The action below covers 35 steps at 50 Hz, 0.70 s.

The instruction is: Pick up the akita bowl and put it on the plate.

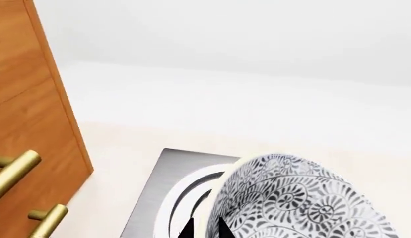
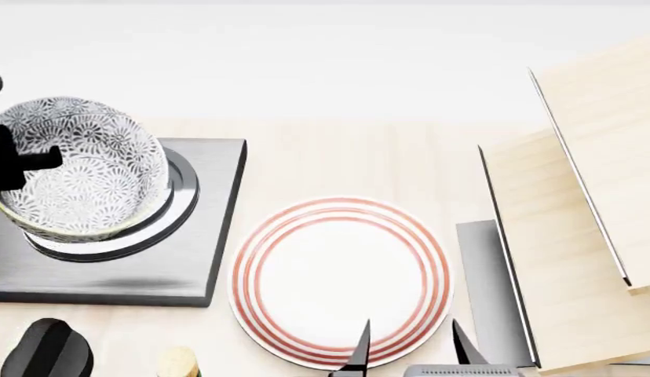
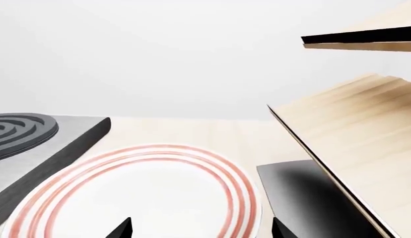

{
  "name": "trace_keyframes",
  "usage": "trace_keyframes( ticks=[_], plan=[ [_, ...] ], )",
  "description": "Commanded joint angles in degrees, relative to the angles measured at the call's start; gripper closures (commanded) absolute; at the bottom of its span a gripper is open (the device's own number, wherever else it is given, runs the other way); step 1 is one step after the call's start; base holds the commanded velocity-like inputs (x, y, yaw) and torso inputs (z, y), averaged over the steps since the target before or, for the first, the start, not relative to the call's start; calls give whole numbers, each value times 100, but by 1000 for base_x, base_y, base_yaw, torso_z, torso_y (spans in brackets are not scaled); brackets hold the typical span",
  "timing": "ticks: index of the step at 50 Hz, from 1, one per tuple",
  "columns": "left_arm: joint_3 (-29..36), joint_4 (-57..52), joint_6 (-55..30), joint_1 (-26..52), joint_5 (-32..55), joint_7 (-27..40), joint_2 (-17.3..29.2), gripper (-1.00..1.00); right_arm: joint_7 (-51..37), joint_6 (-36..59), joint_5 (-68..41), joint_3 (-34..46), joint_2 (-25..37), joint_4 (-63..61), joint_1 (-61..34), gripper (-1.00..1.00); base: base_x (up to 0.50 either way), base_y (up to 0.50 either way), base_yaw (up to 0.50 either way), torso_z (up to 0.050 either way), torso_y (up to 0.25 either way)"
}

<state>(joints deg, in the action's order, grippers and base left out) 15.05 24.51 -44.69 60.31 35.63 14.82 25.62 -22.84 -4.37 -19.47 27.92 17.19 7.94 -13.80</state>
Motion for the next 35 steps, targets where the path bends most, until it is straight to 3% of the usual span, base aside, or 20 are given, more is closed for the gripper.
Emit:
trace_keyframes(
  ticks=[1, 20, 26, 35],
  plan=[
    [269, 1086, 361, 627, -267, -276, -484, 100, 4, -25, -14, 8, 7, 37, -3, -100, 0, 0, 0, 0, 0],
    [322, 3779, 833, 1859, -249, -1377, -1369, 100, 0, -63, -52, -1, 16, 85, -13, -100, 0, 0, 0, 0, 1],
    [281, 5011, 1100, 2366, -262, -1992, -1693, 100, -1, -68, -77, -12, 25, 90, -13, -100, 0, 0, 0, 0, 0],
    [-383, 5041, 742, 2348, -495, -2332, -1801, 100, 8, -74, -76, 15, 9, 134, -32, -100, 0, 0, 0, 0, 0]
  ],
)
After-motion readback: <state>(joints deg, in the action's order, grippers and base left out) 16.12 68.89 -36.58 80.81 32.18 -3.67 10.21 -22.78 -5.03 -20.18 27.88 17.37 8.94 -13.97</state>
